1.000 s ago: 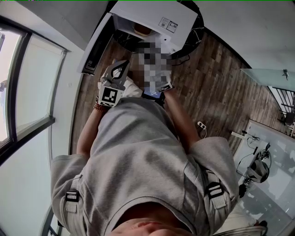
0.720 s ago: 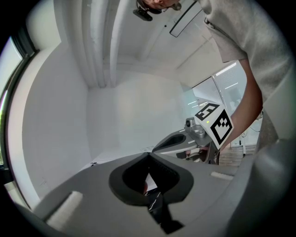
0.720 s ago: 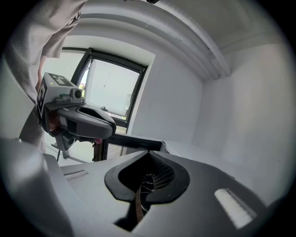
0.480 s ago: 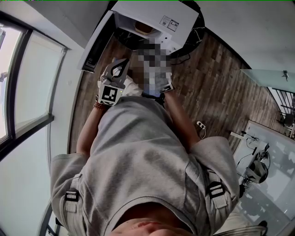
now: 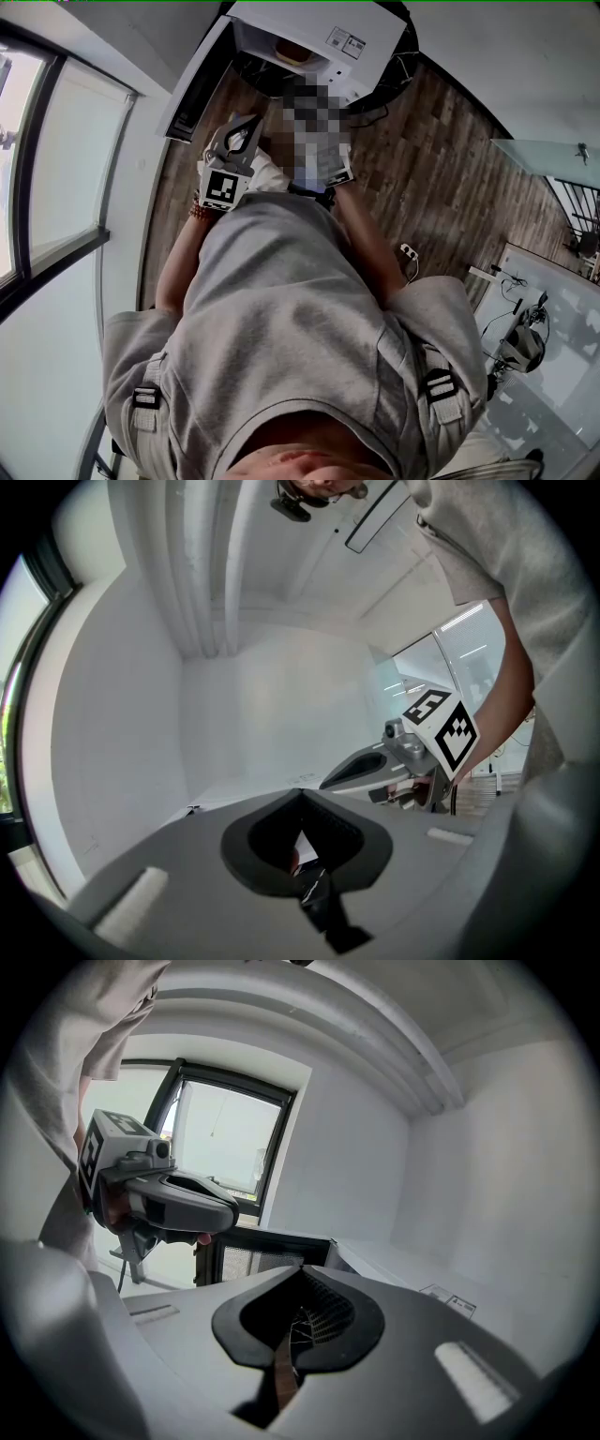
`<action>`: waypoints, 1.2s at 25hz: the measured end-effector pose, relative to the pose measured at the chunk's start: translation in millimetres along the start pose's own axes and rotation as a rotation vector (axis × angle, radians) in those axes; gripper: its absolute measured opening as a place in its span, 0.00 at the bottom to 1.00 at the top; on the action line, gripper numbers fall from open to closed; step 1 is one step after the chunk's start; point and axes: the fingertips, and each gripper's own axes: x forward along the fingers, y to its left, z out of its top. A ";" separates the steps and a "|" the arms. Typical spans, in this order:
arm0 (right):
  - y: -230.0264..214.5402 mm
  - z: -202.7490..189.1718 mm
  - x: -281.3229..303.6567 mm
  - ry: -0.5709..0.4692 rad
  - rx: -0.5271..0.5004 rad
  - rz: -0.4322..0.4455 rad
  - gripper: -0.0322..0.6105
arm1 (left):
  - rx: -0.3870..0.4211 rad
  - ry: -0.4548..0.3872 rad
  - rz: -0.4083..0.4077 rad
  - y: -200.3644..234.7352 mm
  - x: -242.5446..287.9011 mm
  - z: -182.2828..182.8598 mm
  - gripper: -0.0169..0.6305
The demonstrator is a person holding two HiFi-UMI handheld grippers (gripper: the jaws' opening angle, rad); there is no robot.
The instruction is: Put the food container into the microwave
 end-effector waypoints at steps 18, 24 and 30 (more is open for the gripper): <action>6.3 -3.2 -6.4 -0.003 0.031 -0.013 0.07 | 0.016 0.020 -0.021 -8.7 -6.1 -4.3 0.02; 8.3 -3.6 -8.0 0.008 0.021 -0.016 0.07 | 0.017 0.012 -0.024 -7.2 -7.9 -1.2 0.02; 2.7 -3.3 -4.1 0.016 0.015 -0.014 0.07 | 0.010 0.004 -0.011 -1.7 -4.3 -0.2 0.02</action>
